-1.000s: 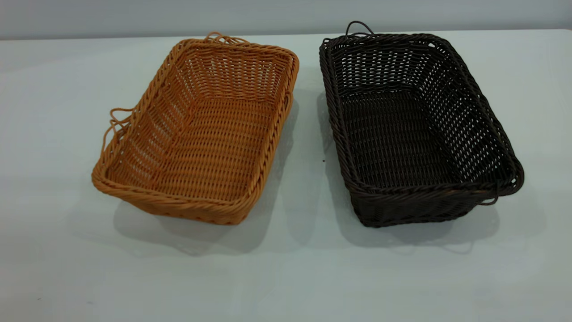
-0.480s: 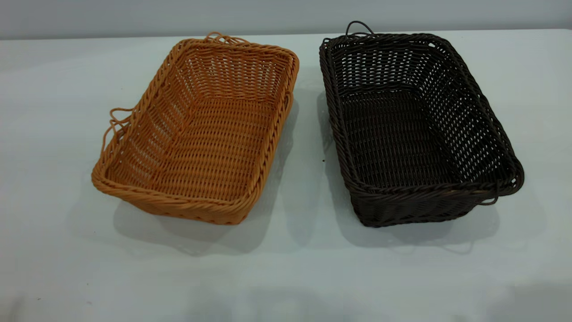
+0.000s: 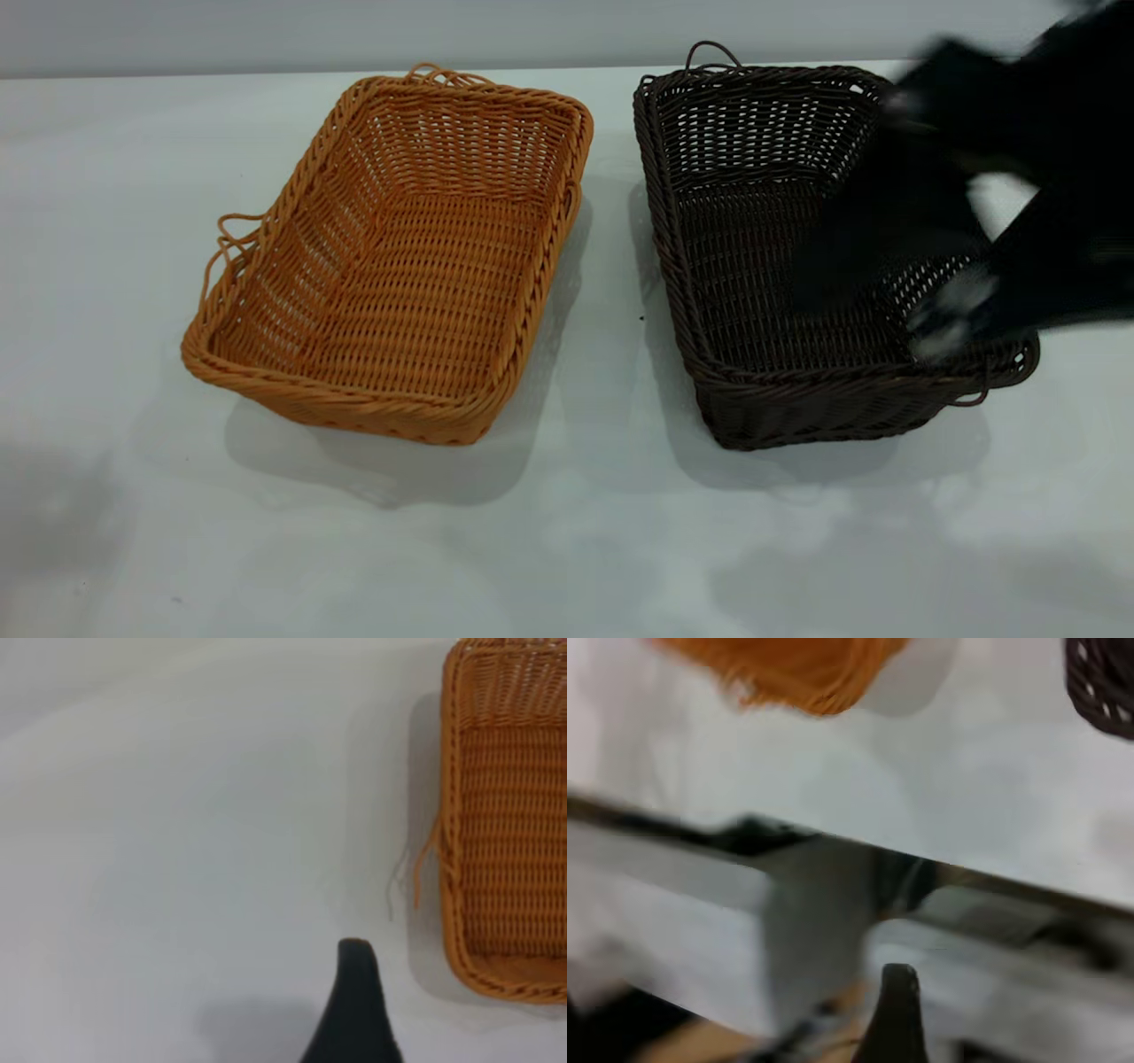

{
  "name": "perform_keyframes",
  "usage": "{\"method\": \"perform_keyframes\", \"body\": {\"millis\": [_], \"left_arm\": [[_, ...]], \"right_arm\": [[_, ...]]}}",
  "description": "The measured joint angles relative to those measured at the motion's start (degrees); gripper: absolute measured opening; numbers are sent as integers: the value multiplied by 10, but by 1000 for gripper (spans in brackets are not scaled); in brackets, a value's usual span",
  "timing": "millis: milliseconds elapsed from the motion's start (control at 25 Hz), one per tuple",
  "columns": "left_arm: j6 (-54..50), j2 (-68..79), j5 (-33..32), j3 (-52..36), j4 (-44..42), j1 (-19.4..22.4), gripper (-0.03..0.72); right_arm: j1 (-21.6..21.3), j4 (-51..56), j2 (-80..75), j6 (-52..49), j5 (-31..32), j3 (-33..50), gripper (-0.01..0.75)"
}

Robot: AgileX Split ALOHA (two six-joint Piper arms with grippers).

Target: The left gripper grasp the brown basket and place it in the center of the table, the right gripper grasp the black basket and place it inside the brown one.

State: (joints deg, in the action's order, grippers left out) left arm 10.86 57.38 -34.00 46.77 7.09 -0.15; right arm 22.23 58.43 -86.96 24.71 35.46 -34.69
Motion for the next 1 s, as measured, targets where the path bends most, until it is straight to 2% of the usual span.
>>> {"method": "perform_keyframes", "body": {"millis": [160, 280, 400, 680, 1000], "left_arm": [[35, 22, 29, 1, 31, 0, 549], [54, 28, 45, 1, 53, 0, 549], [62, 31, 47, 1, 63, 0, 549], [65, 37, 57, 2, 64, 0, 549], [65, 114, 38, 25, 81, 0, 549]], "right_arm": [[0, 141, -104, -82, -30, -10, 586], [0, 299, -162, -74, -43, -10, 586], [0, 405, -206, -57, -61, -13, 584], [0, 435, -270, -103, -111, -28, 584], [0, 439, -309, -155, -207, -69, 584]]}}
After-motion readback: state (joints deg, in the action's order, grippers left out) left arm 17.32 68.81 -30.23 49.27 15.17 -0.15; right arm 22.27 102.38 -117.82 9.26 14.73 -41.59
